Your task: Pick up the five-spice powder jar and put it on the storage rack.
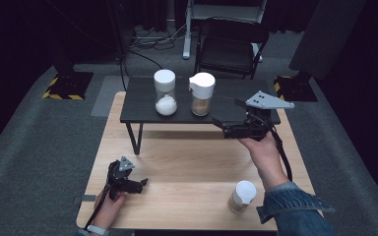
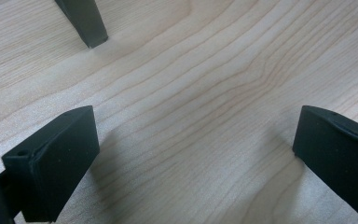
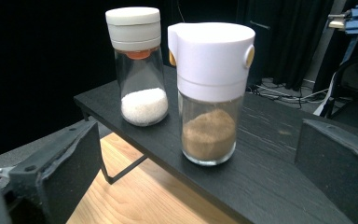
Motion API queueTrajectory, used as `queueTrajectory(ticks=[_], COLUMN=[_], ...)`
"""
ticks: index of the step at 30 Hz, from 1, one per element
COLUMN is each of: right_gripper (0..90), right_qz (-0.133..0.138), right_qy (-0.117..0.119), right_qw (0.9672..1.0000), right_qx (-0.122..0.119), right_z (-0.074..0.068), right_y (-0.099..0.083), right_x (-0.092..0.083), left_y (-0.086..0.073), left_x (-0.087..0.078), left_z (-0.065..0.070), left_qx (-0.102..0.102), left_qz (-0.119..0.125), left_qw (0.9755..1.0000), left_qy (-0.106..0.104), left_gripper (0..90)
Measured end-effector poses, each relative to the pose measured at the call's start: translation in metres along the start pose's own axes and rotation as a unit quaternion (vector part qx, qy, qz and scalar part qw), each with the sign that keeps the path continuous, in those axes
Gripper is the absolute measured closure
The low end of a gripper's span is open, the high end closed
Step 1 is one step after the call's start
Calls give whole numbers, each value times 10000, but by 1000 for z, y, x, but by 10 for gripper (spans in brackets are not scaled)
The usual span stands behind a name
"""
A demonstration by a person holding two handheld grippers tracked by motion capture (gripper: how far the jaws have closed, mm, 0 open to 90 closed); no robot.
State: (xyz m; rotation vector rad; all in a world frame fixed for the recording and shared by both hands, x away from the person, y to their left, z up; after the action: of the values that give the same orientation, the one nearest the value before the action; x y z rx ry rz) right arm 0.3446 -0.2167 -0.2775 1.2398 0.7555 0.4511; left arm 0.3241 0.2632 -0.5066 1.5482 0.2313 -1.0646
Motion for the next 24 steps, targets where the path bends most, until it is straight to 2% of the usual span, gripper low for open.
queueTrajectory(ticks=[13,24], right_gripper=[7,7], right_qz=[-66,-275], right_qy=[-130,-173], right_qw=[9999,9995], right_qx=[59,65], right_z=[0,-1], right_y=[-27,-44], right_x=[-27,-45], left_y=[0,0], left_x=[0,0], left_z=[0,0], left_qx=[-6,-4], left_qz=[-6,-8], left_qw=[10000,10000], left_qy=[-1,-3], left_gripper=[2,2])
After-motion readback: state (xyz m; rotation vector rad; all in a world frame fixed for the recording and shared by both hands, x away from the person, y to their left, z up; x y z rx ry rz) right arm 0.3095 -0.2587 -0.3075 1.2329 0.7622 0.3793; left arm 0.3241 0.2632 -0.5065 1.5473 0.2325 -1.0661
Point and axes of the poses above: each handheld gripper's, and its own axes: x roughly forward along the jaws, y roughly out of its top, z roughly to its right, the point moved 7 cm from there along x, roughly forward along the jaws, and after that the axes turned 8 degrees about -x, right-handed, at the moved point
